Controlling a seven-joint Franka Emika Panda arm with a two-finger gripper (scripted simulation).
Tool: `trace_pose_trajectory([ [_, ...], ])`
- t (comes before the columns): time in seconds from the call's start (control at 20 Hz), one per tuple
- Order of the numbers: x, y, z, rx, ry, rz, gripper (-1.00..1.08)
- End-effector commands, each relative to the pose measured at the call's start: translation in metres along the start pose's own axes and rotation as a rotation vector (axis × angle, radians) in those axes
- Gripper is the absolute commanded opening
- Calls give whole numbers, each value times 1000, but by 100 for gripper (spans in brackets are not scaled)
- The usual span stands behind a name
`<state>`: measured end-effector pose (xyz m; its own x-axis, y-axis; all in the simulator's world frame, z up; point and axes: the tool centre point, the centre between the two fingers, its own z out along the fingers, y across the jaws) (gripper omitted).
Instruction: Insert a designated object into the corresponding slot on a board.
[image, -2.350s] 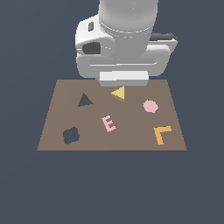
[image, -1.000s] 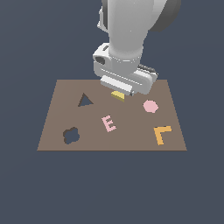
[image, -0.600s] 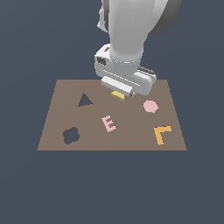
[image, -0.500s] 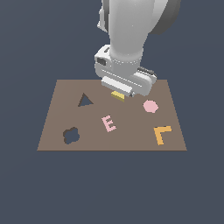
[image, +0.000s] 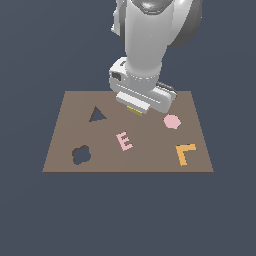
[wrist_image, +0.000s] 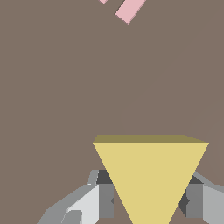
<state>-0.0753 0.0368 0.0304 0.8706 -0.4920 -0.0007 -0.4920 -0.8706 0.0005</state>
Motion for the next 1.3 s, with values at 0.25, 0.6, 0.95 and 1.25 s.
trace_pose_trajectory([
  [0.25,0,0,0,0,1,0,-100],
  [0.6,1,0,-4,1,1,0,-100],
  [0.95,1,2,-3,0,1,-14,-100],
  [1.25,4,13,-4,0,1,-66,-100],
])
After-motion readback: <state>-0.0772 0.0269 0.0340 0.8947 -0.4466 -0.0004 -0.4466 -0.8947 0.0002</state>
